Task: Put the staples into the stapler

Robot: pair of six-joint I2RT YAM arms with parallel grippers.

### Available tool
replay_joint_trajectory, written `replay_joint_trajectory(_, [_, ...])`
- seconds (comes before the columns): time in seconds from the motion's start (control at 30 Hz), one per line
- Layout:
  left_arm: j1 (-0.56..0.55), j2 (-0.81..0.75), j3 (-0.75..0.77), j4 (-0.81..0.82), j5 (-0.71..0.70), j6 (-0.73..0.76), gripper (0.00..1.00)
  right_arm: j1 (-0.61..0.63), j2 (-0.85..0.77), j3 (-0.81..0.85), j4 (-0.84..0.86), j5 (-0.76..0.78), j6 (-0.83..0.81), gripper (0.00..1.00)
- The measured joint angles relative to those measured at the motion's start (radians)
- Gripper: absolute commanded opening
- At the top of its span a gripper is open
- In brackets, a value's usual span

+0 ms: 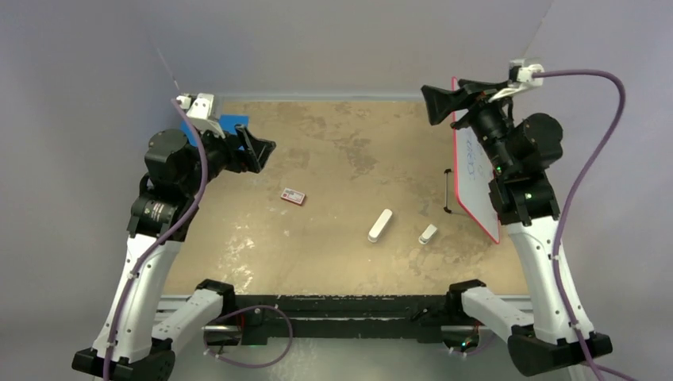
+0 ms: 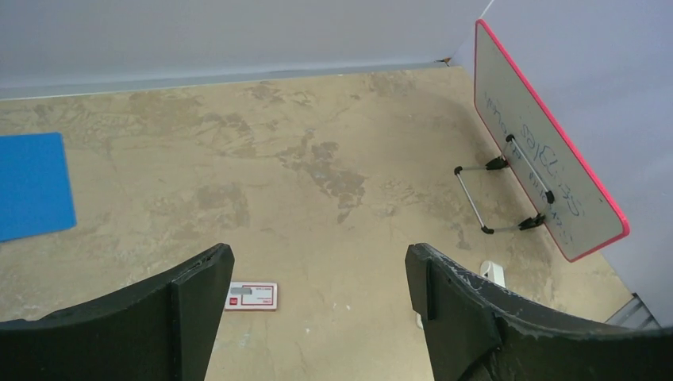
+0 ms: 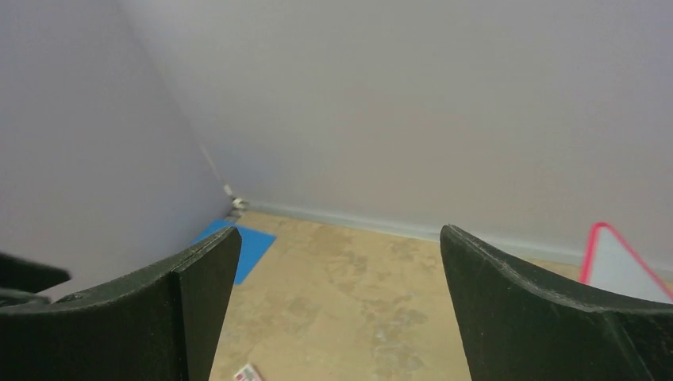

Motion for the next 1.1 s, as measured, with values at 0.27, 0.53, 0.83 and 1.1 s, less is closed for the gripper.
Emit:
replay_joint_trajectory(0.27, [0.002,-0.016,-0.103,0.068,0.104,-0.023,0.85,0.216,0.106,-0.032,0.089,-0.034,0.027,0.99])
replay_joint_trajectory(0.53, [0.005,0.018,-0.240,0.103,0.166,-0.112,0.86,0.497,0.283,-0.024,0.150,0.079,-0.021,0.99])
replay_joint_trajectory(0.83, [0.006,0.084,-0.287,0.025,-0.061,-0.240,0.86,0.716,0.553,0.078,0.089,0.188,-0.155,0.94])
replay_joint_trajectory(1.1, [0.016,0.116,-0.295,-0.097,-0.312,-0.380,0.89,0.720,0.644,0.033,0.071,0.167,-0.243,0.84])
